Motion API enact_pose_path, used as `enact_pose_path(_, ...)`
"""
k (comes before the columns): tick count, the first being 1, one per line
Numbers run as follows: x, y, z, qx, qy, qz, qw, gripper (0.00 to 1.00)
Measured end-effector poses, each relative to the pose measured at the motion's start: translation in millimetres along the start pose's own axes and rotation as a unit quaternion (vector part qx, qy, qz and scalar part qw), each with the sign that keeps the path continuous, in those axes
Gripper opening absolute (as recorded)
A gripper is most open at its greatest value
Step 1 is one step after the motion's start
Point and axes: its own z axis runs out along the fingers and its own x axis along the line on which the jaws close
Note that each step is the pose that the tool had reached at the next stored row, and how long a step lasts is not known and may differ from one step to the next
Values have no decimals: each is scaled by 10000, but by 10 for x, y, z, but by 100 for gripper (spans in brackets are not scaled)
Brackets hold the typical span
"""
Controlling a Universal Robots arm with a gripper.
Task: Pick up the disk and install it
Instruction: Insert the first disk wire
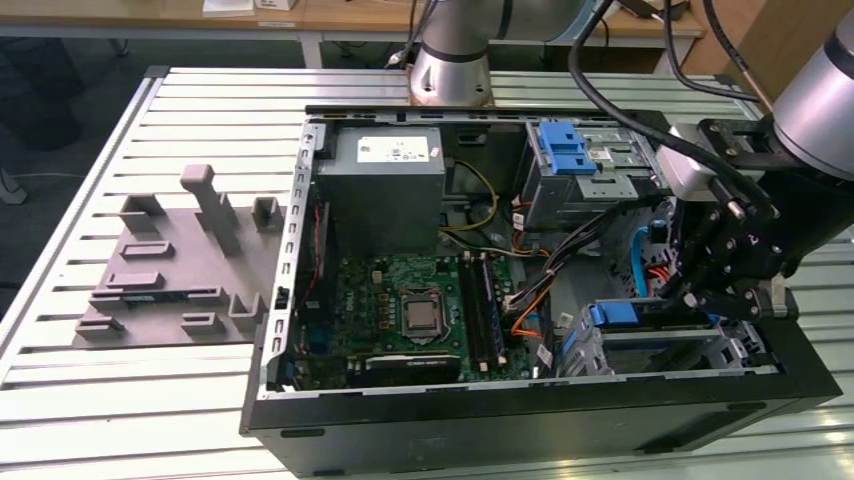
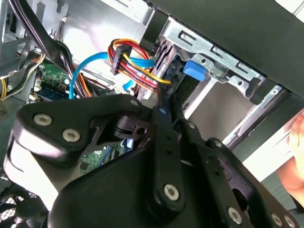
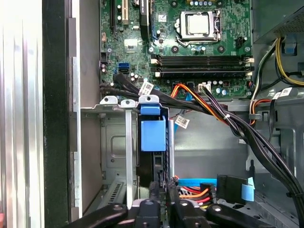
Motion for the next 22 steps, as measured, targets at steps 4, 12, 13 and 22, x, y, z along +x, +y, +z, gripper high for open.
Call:
enact_pose_path(4,-1,1,-31,0,-19,0,10000,29)
enact_pose_path(12,-1,3,-129,-2,-44,-1,10000,28)
enact_pose_path(13,-1,3,-129,-2,-44,-1,10000,28)
enact_pose_path(22,-1,3,-130,-2,-44,-1,10000,11)
